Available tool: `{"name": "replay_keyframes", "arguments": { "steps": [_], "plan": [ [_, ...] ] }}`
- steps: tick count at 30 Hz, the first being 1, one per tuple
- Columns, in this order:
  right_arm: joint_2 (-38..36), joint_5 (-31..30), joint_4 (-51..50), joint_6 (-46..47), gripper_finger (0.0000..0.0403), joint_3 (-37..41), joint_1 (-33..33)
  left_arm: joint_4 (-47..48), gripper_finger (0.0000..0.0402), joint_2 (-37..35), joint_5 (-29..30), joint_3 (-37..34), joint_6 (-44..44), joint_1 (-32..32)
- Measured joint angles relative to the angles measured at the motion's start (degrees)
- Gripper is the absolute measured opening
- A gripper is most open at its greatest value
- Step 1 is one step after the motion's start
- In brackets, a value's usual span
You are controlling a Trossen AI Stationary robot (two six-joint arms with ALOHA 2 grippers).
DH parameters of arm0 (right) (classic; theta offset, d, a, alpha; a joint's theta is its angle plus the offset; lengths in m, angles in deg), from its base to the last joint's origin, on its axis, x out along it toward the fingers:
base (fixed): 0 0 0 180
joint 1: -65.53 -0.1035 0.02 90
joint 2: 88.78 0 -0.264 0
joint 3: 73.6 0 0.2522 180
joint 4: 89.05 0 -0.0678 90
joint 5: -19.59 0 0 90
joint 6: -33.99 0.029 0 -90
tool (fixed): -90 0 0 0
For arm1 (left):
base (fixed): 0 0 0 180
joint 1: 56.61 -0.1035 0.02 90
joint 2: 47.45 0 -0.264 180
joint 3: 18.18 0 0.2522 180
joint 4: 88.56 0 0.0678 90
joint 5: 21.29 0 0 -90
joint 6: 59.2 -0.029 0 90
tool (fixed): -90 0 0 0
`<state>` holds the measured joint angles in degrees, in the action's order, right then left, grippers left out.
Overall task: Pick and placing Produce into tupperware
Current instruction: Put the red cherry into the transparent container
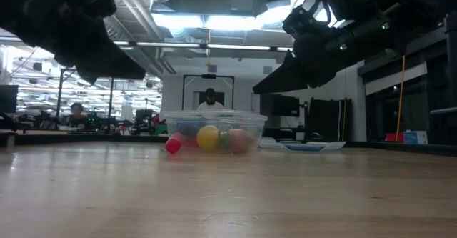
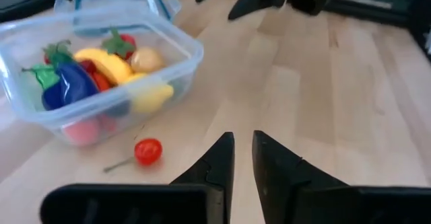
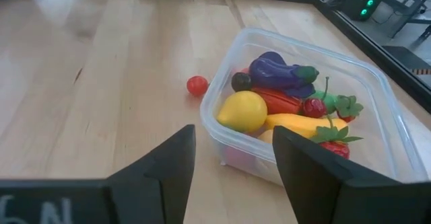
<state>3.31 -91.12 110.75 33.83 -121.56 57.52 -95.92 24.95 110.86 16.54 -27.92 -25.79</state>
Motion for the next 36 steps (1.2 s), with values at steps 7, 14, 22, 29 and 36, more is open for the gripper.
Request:
{"name": "replay_keyframes", "arguments": {
  "steps": [7,14,22,29,36],
  "plan": [
    [0.0,0.0,0.0,-0.11,0.02,0.0,0.0,-0.2,0.0037,5.78,-0.04,0.0,4.02,-1.59],
    [0.0,0.01,0.0,-0.28,0.02,0.0,0.0,-1.93,0.0049,10.72,-0.07,0.0,7.15,-5.93],
    [0.0,0.01,-0.02,-0.36,0.02,0.0,0.01,-5.25,0.0139,12.53,-4.14,0.02,5.46,-8.99],
    [0.0,0.01,-0.04,-0.52,0.02,0.0,0.02,-5.5,0.0193,12.53,-5.41,0.89,-1.29,-10.86],
    [0.0,0.01,-0.05,-0.52,0.02,0.0,0.02,-5.44,0.0194,12.56,-9.63,3.01,-12.34,-12.69]
  ]
}}
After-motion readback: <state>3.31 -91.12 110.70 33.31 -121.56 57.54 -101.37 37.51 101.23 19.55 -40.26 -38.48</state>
